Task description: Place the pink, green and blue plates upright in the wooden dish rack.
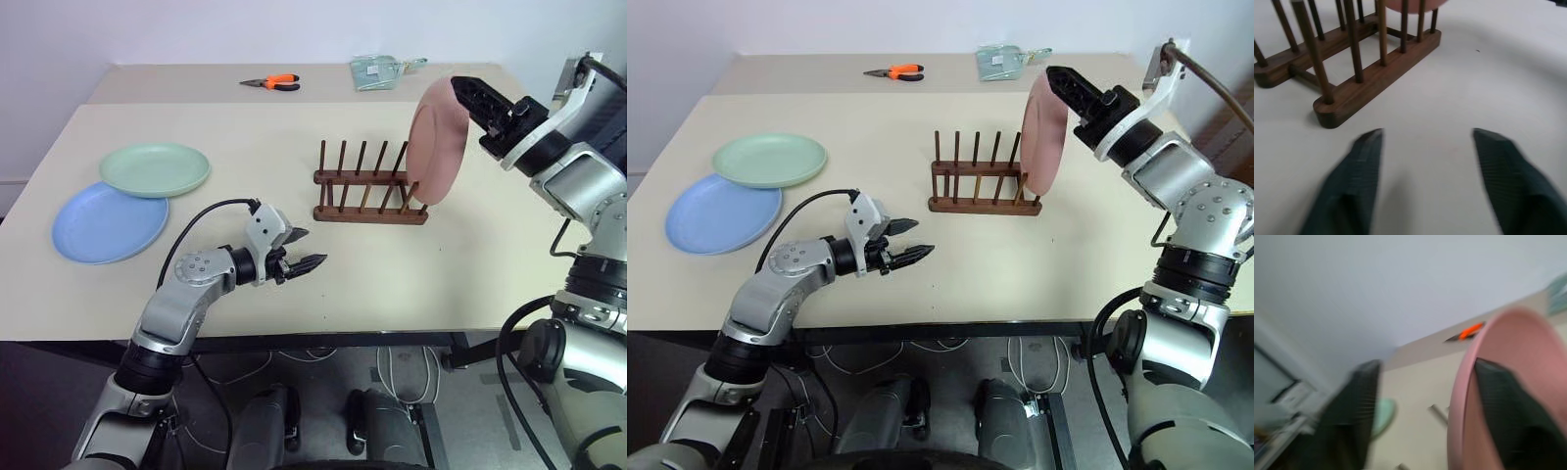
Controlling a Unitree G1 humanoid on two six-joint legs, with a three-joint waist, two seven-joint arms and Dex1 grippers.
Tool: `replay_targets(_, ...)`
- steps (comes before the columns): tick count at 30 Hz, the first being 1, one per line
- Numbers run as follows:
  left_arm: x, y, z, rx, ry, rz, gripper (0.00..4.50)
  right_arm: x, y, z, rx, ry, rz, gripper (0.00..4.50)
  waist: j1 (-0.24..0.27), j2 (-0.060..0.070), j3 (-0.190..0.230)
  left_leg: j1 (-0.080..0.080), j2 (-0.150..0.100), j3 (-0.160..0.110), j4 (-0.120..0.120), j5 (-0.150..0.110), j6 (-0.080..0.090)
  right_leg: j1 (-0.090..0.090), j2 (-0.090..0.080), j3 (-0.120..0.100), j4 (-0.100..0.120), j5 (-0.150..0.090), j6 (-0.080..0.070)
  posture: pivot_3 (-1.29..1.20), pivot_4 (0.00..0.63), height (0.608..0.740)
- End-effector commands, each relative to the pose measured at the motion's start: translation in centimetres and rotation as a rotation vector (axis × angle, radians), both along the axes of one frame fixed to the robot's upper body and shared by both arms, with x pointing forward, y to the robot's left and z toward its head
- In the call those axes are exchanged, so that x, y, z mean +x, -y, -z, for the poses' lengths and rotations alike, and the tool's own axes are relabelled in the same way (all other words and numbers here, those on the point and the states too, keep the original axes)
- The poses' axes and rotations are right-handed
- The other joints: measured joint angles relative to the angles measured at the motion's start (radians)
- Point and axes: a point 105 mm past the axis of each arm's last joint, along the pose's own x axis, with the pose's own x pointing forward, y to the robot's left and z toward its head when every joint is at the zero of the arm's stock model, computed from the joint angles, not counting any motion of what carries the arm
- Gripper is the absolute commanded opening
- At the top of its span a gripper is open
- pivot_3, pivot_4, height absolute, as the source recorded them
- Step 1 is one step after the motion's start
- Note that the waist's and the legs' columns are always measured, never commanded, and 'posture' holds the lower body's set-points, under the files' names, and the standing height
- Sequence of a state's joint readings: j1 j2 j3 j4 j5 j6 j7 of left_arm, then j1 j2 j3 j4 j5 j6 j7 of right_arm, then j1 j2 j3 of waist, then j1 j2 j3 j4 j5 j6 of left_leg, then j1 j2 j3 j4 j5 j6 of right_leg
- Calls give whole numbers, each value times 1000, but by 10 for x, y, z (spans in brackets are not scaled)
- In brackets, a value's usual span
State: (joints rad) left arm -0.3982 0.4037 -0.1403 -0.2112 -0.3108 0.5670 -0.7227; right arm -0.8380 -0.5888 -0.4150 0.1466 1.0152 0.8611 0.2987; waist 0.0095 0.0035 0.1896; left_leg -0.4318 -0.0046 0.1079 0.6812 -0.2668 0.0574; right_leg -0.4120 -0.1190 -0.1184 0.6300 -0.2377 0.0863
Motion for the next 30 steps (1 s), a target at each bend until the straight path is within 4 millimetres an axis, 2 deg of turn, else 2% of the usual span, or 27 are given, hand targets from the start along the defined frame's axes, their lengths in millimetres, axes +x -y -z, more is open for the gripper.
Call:
replay_targets(1,19,-16,-33,-118,89,-147,4462,-9,12,-32,-313,262,211,3472,2,0,0,0,0,0,0,0,0,0,0,0,0,0,0,0,150,740)
replay_targets(4,56,-57,-61,-237,155,-474,4462,-12,27,-42,-475,377,357,3472,3,-1,1,0,0,0,1,0,0,0,0,0,0,0,1,0,150,740)
replay_targets(6,77,-102,-82,-319,197,-778,4462,-19,29,-51,-525,445,378,3472,3,-1,1,0,0,0,1,0,0,0,1,0,0,0,2,0,150,740)
replay_targets(9,84,-173,-94,-326,217,-1246,4500,-39,-4,-55,-584,551,208,4377,-6,-1,1,-1,0,0,1,0,0,0,0,1,0,1,2,0,150,740)
replay_targets(11,78,-204,-95,-329,194,-1432,4500,-50,-33,-42,-610,560,51,4448,-12,-1,1,0,1,0,-1,0,0,0,1,1,0,1,2,0,150,740)
replay_targets(13,77,-218,-93,-342,135,-1509,4500,-64,-61,-26,-629,559,-105,4448,-13,-2,1,0,1,0,-1,0,0,0,0,0,0,1,2,0,150,740)
replay_targets(16,77,-233,-85,-403,40,-1577,4500,-81,-91,-2,-620,529,-277,4448,2,-5,2,0,1,0,1,0,0,1,0,-1,0,1,3,0,150,740)
replay_targets(21,82,-249,-59,-542,-190,-1613,4500,-88,-110,30,-627,460,-351,4448,8,-11,1,-1,-1,-2,2,0,0,2,0,-1,-1,1,3,0,150,740)
replay_targets(24,89,-248,-44,-657,-316,-1584,3666,-87,-111,40,-634,436,-345,4500,6,-11,1,-1,-1,-2,2,0,0,2,0,-2,-1,1,4,0,150,740)
replay_targets(30,94,-249,-47,-672,-287,-1542,623,-82,-107,48,-675,433,-281,4500,1,-12,1,-1,-1,-2,2,0,-1,1,1,-2,-1,1,4,0,150,740)
